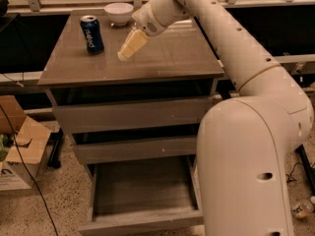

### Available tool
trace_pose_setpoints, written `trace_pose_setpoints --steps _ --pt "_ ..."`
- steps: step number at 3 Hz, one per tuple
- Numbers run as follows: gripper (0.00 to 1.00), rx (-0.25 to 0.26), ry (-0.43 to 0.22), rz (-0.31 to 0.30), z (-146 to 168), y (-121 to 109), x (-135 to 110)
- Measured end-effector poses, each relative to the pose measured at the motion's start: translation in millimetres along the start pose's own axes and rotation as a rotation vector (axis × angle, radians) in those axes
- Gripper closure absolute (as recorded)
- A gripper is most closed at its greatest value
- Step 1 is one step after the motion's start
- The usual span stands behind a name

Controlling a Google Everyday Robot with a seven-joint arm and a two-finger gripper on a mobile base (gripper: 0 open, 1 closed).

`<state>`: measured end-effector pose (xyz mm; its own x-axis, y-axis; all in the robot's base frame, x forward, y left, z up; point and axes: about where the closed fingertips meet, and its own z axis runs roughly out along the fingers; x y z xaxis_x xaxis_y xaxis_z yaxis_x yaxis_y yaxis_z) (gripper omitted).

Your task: Place pepsi can into bottom drawer

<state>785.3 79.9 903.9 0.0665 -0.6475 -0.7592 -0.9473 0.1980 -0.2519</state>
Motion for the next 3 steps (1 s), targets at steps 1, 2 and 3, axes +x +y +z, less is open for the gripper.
trace_pose_setpoints --steps 1,2,3 --pt "0.0 -0.001 -0.023 0.006 39.6 -4.3 -10.2" --pt "0.0 -0.021 -0.038 -0.003 87.3 -9.2 -25.1" --pt "0.0 -0.019 -0.058 -0.02 107.8 -16.0 -39.9"
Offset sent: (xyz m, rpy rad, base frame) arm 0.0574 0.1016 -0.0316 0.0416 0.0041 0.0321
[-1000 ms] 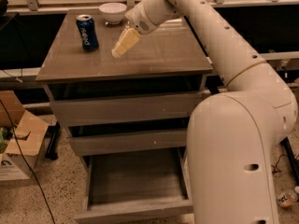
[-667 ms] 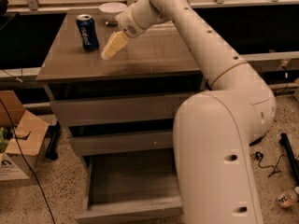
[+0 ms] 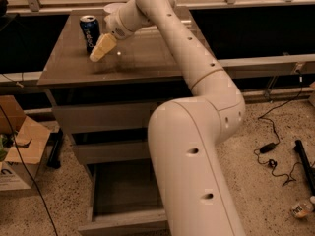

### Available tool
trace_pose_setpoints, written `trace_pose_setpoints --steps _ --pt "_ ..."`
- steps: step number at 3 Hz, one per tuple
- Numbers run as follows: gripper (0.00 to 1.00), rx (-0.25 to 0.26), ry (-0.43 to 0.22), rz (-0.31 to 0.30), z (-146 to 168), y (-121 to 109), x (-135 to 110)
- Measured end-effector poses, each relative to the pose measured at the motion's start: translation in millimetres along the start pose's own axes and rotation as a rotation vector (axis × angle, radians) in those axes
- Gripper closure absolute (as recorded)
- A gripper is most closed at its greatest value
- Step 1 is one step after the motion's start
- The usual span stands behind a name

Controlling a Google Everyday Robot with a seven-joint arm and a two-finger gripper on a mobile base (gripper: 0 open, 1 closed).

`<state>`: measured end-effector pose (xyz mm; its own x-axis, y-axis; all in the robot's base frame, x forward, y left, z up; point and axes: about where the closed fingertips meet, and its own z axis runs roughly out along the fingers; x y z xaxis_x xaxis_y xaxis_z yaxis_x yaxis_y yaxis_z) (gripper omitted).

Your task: Place pepsi can into bottom drawer

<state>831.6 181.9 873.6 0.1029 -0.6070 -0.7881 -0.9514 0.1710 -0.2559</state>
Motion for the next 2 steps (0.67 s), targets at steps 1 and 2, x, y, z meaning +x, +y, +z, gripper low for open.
trace_pose_setpoints --steps 1,2 --pt "0.0 -0.004 -0.034 -0.009 18.0 -5.9 -8.1" --pt "0.04 -0.017 -0.083 -0.026 33.7 -6.4 -20.7"
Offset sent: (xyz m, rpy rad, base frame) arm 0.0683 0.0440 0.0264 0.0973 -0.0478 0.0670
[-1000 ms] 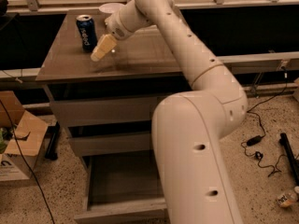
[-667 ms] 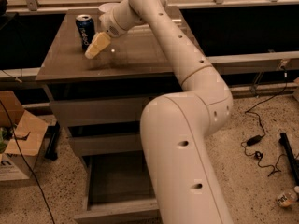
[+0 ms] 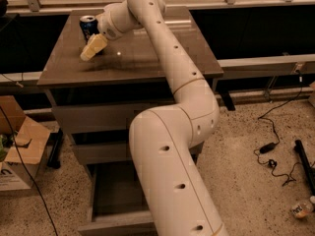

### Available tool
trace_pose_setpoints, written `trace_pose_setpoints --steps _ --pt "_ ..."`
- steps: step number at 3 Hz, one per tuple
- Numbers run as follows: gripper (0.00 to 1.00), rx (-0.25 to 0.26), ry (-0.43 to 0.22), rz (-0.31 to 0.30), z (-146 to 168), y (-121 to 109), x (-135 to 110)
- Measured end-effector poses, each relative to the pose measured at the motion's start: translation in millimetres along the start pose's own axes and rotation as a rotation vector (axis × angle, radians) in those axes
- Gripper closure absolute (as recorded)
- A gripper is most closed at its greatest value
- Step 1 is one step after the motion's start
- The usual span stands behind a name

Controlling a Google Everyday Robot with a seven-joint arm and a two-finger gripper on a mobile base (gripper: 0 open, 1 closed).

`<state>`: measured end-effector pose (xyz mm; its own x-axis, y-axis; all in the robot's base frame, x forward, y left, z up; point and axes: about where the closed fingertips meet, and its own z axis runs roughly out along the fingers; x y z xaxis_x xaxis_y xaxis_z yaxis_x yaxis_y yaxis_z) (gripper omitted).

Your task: Place pepsi can into bottom drawer

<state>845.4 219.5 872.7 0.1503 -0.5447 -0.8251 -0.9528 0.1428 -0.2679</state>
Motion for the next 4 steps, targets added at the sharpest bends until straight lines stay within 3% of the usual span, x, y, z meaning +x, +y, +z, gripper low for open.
trace_pose_setpoints --steps 4 --pt "0.97 0.014 -0.15 0.047 5.5 -9.9 -7.8"
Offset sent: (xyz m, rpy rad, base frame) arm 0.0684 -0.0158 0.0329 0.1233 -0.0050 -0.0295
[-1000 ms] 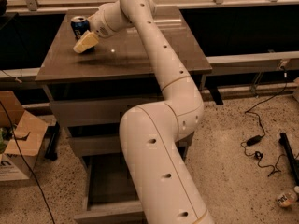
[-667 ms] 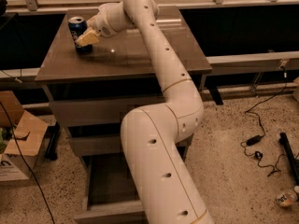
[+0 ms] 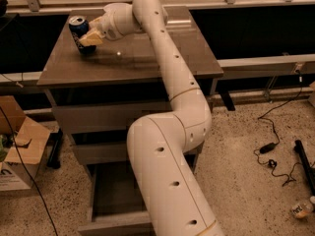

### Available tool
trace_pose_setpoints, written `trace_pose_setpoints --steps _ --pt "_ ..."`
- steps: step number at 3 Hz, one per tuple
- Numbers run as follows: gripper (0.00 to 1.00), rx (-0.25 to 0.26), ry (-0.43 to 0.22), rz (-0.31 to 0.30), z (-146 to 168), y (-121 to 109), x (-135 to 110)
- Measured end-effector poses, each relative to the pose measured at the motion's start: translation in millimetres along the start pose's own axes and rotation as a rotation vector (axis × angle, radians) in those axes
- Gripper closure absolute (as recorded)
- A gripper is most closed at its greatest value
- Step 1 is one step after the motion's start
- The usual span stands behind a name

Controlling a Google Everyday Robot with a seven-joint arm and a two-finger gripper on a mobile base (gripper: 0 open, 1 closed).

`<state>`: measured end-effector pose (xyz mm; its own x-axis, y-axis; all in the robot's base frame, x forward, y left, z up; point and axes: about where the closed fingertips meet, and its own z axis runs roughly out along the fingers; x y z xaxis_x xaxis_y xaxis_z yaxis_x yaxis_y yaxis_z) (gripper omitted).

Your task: Place pepsi can into bottom drawer

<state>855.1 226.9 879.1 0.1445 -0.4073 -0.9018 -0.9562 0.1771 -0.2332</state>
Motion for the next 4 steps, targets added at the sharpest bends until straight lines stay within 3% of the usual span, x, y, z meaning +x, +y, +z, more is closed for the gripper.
trace_pose_setpoints --steps 1,3,4 --pt "1.0 -0.001 -0.002 0.0 -0.1 0.2 -0.3" --pt "1.0 -0.094 0.225 -0.041 -96.2 31.1 -11.4" --pt "1.0 -0.147 0.279 -0.051 -126.9 52.0 -16.5"
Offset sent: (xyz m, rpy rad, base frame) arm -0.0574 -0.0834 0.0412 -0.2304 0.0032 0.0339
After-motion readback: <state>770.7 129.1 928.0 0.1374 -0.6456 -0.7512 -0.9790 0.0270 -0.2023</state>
